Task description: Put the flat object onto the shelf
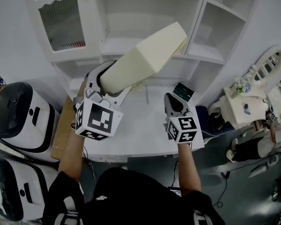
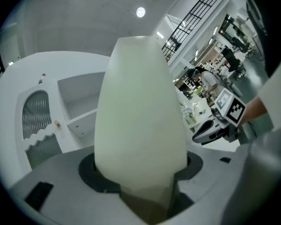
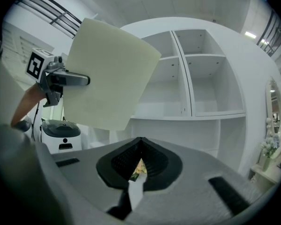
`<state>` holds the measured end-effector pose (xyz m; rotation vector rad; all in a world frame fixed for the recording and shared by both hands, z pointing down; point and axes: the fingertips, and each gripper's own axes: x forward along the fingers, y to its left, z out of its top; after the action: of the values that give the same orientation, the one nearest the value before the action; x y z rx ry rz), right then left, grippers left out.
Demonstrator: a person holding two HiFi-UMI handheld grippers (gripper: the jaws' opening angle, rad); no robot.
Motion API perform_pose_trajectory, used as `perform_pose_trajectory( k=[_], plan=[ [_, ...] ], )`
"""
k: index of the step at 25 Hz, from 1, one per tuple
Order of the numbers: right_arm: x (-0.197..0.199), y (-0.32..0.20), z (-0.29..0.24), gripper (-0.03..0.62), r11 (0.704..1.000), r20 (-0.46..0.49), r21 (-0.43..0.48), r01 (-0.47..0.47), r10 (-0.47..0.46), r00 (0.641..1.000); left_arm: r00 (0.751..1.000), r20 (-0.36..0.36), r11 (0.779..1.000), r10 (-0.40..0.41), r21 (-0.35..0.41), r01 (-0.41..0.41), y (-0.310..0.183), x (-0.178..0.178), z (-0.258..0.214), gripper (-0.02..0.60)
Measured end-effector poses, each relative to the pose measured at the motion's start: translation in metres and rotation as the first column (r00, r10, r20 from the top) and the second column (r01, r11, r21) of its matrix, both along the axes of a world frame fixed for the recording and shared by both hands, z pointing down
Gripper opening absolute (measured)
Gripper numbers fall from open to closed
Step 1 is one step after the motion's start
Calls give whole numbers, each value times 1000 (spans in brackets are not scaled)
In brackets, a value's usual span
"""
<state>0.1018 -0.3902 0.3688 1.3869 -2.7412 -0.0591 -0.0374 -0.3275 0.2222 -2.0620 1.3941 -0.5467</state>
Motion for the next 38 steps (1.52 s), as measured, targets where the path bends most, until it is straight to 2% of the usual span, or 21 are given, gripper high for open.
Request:
perform_pose_trajectory(
  k=[5,10,18,26,38],
  plan=[
    [3,-5,0,0,1000,10,-3,-16,16,1000,996,90,1000,-16,20,14,-10,-1,-13,278],
    [4,-10,3,0,999,19,-13,-34,34,999,980,200,999,-21,31,15,-20,2,-13,278],
    [4,-10,7,0,998,26,-22,-55,55,998,956,294,998,-17,63,-2,-28,7,-26,278],
    [11,-9,10,0,996,29,-31,-80,81,996,931,357,993,-75,112,37,-41,-3,-35,277],
    [10,-10,12,-1,994,25,-38,-99,100,995,931,356,994,-78,102,45,-55,-15,-28,276]
  ],
)
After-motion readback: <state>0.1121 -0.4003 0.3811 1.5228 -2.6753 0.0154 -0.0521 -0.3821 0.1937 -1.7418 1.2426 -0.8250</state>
